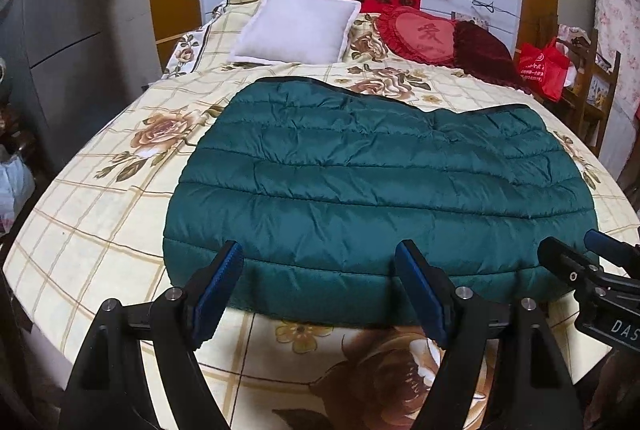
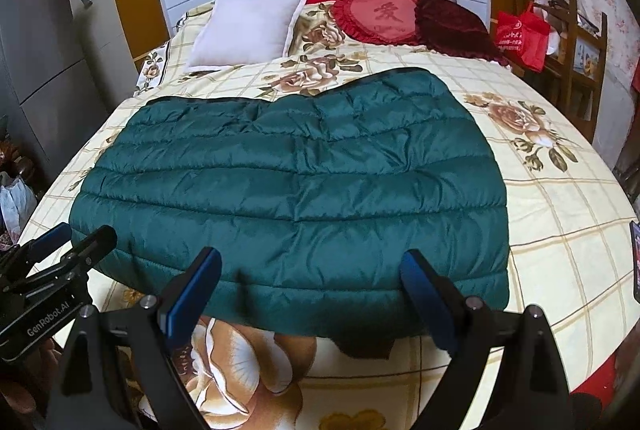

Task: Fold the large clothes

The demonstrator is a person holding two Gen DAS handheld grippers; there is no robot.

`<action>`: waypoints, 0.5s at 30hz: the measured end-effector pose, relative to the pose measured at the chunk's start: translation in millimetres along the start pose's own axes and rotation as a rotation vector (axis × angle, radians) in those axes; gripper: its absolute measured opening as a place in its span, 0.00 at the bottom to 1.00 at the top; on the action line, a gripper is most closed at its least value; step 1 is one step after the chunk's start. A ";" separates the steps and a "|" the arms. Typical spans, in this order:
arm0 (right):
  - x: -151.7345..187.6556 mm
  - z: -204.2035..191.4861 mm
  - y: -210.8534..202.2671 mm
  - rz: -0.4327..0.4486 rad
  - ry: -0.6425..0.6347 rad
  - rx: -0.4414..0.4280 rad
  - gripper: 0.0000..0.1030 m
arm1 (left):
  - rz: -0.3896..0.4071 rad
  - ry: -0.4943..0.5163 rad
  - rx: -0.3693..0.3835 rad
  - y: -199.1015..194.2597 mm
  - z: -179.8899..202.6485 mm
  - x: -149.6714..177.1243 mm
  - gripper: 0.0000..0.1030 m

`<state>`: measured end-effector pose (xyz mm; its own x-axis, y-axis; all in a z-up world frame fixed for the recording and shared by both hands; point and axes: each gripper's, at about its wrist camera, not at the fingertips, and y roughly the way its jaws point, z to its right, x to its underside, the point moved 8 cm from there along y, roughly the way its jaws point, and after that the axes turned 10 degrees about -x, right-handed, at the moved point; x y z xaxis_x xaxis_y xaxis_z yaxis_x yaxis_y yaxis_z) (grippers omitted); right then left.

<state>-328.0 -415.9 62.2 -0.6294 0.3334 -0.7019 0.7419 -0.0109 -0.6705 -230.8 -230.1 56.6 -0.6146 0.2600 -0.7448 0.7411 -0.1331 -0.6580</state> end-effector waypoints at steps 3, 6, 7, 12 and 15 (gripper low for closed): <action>0.7 -1.5 0.3 0.000 0.004 -0.007 0.91 | -0.003 -0.004 -0.007 0.0 -2.0 0.3 0.82; 0.6 -2.9 -1.0 0.006 0.001 -0.008 0.91 | 0.005 -0.010 -0.017 -1.6 -5.1 -0.2 0.82; 0.6 -3.2 -1.3 0.006 -0.001 -0.008 0.91 | 0.008 -0.011 -0.020 -2.3 -6.2 -0.1 0.82; 0.5 -6.6 -2.6 0.010 -0.017 -0.004 0.91 | 0.022 -0.016 -0.037 -5.5 -9.1 -1.1 0.82; 1.3 -8.2 -2.3 0.009 -0.024 -0.004 0.91 | 0.024 -0.013 -0.042 -5.7 -9.8 -1.2 0.82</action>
<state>-328.6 -407.7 64.8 -0.6278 0.3106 -0.7137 0.7485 -0.0106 -0.6630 -231.7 -220.3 62.4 -0.5995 0.2449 -0.7620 0.7664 -0.0988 -0.6347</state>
